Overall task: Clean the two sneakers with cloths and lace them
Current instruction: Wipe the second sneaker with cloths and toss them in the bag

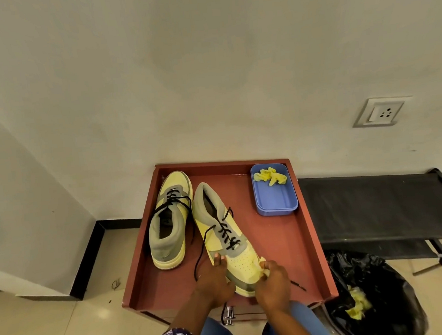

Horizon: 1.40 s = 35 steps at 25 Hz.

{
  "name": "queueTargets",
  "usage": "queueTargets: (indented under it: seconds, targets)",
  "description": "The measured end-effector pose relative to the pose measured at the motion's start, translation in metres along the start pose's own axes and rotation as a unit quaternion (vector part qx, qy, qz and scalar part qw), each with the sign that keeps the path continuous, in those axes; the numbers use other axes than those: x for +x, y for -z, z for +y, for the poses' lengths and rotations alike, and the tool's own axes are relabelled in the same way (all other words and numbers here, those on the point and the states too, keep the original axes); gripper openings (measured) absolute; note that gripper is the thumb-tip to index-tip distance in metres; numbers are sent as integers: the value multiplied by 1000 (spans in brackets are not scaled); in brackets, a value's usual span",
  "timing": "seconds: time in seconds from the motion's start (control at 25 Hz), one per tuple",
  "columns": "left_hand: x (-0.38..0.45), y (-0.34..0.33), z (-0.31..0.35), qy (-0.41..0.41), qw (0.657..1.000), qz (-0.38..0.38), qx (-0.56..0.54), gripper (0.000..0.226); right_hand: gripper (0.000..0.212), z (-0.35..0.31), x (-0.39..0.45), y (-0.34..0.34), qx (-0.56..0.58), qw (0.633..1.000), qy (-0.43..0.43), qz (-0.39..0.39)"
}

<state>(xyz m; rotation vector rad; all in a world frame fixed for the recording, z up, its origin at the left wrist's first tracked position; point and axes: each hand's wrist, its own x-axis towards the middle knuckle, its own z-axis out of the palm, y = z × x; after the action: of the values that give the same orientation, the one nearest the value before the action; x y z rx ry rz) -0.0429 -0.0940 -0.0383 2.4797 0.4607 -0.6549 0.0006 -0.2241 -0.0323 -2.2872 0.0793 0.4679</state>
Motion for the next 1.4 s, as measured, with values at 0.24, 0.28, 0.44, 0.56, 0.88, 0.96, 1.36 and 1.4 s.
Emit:
queueTargets:
  seconds: [0.24, 0.28, 0.44, 0.56, 0.88, 0.96, 1.36, 1.4]
  targets:
    - [-3, -15, 1, 26, 995, 55, -83, 86, 40, -3, -12, -1, 20, 998, -55, -13]
    - [-4, -18, 3, 31, 993, 60, -99, 92, 39, -2, -10, -1, 22, 998, -57, -12]
    - [-4, -21, 14, 61, 988, 77, -123, 108, 35, -4, 8, 5, 8, 999, -45, -9]
    - [-4, -21, 20, 77, 984, 83, -137, 107, 37, -19, 27, 11, 4, 999, -12, -49]
    - [-7, -17, 27, 64, 965, 146, -206, 101, 41, -24, 42, 12, 82, 988, -9, -133]
    - [-9, -17, 23, 59, 961, 156, -223, 101, 41, -17, 34, 10, 37, 993, 9, -115]
    - [-11, -12, 23, 63, 965, 113, -229, 102, 35, 7, -17, -3, -42, 998, 22, -49]
    - [-11, -10, 23, 53, 965, 115, -228, 98, 35, 8, -12, -4, -35, 999, 14, -37]
